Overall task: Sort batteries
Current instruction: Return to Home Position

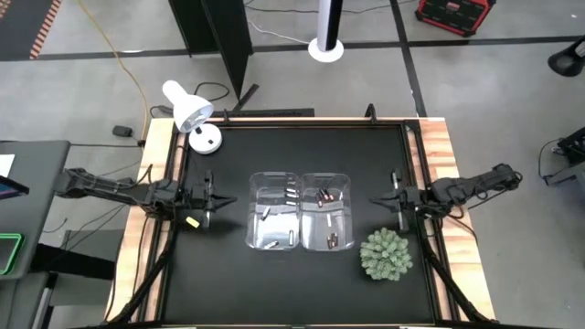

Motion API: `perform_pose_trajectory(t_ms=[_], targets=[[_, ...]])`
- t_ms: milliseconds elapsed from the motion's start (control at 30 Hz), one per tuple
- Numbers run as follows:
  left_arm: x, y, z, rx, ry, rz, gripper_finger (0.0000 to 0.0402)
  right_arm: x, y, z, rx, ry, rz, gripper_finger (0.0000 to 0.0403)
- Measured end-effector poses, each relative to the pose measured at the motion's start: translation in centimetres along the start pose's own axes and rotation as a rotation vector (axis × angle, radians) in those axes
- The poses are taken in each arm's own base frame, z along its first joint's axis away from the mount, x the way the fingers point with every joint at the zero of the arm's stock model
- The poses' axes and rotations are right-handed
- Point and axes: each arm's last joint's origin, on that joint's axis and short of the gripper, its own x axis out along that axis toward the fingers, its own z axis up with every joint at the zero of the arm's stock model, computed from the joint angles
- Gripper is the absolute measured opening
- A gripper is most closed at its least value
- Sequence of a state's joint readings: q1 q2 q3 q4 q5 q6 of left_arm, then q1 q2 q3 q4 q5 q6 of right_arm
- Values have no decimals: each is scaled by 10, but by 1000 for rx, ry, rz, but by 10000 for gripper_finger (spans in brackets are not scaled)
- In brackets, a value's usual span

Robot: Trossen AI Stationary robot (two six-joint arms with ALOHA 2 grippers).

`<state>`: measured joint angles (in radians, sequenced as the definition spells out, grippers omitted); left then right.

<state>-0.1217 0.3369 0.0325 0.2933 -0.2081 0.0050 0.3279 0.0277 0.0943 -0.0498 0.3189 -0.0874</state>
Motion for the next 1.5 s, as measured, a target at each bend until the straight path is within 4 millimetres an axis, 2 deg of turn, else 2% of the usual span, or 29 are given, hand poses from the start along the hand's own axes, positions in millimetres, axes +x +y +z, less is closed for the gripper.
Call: perform_pose_trajectory(t_ms=[167,500,700,1000,1500], targets=[[-4,2,-5,-18,-5,15,2,3,2,-15,15,-7,16,0],[-15,4,-9,-13,17,17,2,3,2,-15,-34,-20,59,0],[-21,5,-2,9,-73,-13,2,3,3,-16,-49,-16,81,0],[-19,4,-6,-2,-28,-41,2,2,7,-17,-35,-9,195,0],[-17,3,-8,-52,-6,-37,2,2,6,-17,-28,-8,189,28]])
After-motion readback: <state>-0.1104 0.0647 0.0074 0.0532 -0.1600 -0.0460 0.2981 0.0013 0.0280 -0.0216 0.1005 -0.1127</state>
